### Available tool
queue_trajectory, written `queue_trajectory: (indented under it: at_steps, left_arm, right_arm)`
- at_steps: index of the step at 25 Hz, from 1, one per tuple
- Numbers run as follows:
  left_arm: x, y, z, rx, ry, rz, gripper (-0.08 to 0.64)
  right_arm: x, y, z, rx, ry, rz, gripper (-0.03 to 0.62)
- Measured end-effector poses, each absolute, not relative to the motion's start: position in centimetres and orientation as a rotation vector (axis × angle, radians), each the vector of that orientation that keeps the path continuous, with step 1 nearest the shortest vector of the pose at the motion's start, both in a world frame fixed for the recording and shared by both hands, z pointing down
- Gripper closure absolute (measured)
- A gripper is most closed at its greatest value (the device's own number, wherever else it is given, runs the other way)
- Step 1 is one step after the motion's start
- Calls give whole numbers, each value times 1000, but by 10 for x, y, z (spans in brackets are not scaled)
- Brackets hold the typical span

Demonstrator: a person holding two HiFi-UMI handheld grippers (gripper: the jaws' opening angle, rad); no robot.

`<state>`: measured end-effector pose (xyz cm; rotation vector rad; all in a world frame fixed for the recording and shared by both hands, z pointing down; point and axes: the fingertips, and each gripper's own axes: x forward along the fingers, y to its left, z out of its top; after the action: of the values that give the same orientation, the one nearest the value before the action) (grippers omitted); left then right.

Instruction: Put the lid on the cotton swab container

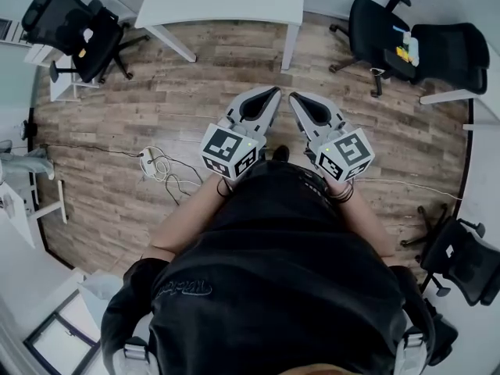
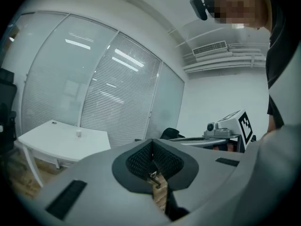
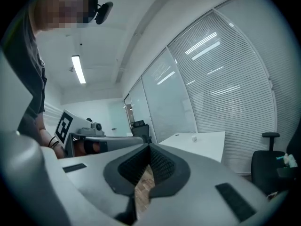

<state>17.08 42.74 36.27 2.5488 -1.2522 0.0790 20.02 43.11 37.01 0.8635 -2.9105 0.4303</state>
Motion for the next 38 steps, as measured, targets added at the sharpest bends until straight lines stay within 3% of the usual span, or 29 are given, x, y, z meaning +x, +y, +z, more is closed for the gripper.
queue_trajectory:
  at_steps: [16, 38]
  left_arm:
    - [121, 373, 372, 2544, -1206, 83, 545]
    - [-22, 247, 338, 2691, -1110, 55, 545]
  right_arm:
    - [156, 369, 385, 920, -2872, 475, 569]
    - [0, 243, 352, 954, -2910, 378, 569]
